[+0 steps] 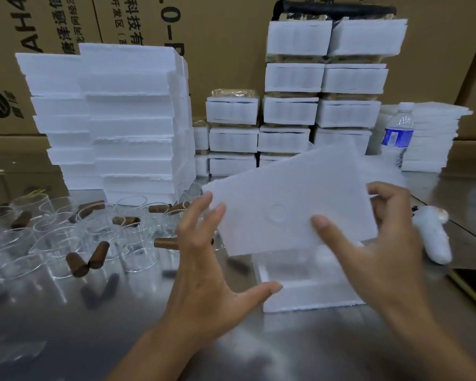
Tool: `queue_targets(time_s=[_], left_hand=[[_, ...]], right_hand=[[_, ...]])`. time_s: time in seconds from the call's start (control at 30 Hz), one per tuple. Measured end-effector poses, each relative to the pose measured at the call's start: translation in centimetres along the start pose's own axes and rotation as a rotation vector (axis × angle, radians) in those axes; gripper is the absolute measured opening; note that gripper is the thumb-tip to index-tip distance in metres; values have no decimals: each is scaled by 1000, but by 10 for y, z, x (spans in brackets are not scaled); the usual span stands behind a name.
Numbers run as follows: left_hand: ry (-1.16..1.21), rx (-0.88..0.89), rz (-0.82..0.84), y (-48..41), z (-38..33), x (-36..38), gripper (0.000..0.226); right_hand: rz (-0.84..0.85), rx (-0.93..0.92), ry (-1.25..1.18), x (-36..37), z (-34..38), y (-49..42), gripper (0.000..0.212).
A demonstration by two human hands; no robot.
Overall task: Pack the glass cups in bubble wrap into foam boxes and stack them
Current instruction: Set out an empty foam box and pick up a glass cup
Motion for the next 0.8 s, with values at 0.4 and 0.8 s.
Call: queue_targets(time_s=[0.4, 0.8], left_hand=[[69, -90, -5, -6, -5, 6, 91], [523, -540, -368, 4, -9, -15, 81]], right_hand=[[263, -413, -112, 36, 27, 34, 69], [398, -397, -164, 54, 26, 45, 34]])
Point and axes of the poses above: each hand's wrist, its own y-axis away from the middle knuckle, its own x-axis out of the palm, z = x × y, the point moved 4 cm from there along -y, towards the middle knuckle, and after that the axes turned 12 degrees about y, right-handed, at the moved point
